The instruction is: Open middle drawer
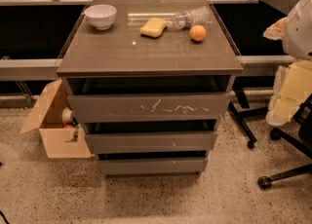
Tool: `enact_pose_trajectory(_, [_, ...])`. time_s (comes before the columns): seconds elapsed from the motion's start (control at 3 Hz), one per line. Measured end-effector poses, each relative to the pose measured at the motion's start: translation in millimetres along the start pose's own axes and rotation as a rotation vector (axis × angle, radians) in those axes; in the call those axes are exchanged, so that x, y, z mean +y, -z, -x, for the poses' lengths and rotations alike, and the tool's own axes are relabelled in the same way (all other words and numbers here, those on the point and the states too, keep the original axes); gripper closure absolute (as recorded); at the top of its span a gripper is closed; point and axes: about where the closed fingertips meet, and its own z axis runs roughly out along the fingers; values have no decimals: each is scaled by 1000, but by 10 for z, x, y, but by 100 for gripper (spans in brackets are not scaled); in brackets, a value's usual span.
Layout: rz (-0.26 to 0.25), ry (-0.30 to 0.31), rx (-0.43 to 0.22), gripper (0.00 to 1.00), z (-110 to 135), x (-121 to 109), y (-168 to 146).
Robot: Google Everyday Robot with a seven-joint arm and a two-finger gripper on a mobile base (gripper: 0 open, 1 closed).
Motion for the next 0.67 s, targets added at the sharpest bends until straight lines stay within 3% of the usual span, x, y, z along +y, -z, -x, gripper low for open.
enact_pose_trajectory(0.33, [1,3,-4,0,0,4,-29])
enact_pose_trajectory(0.67, [14,53,-61,0,-10,73,-470])
